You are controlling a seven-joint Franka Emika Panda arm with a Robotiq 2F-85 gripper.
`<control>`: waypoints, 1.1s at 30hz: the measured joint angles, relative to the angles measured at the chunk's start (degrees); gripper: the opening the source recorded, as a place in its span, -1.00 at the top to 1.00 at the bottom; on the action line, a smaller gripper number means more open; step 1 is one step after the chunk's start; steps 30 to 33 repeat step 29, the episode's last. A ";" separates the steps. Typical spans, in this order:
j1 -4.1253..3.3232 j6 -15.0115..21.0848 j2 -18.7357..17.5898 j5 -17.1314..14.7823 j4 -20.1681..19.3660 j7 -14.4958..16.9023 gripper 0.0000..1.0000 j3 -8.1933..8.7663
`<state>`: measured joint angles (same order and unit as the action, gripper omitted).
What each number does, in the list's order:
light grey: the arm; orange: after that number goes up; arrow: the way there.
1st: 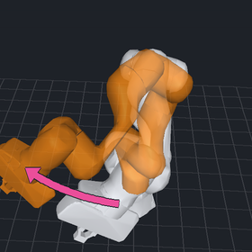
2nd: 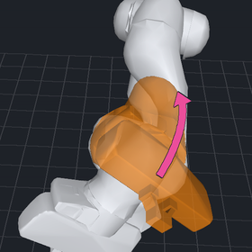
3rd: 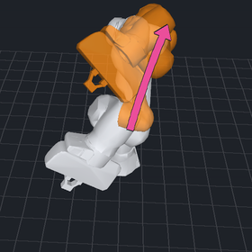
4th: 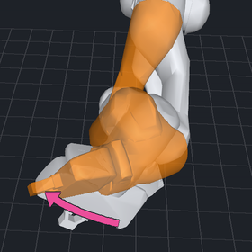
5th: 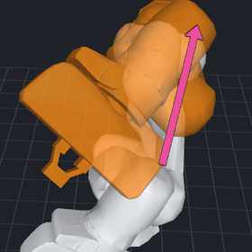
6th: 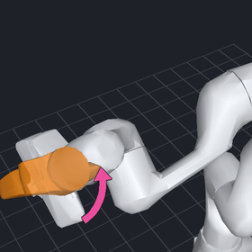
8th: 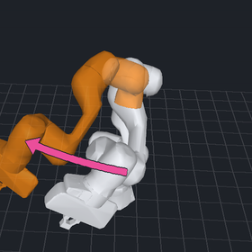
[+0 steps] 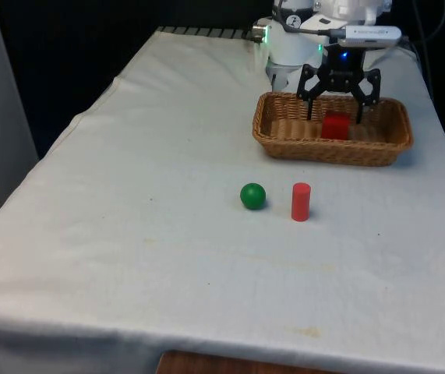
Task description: Pick up the object to the left of the cylinder and place it into the basket.
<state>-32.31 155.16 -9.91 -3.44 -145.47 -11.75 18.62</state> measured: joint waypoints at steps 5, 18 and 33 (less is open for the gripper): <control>0.29 -0.57 1.03 0.00 0.74 0.52 -1.00 0.52; 0.74 -6.36 2.92 0.00 5.84 1.43 -1.00 1.26; 0.86 -10.66 3.95 0.00 10.08 1.66 -1.00 1.78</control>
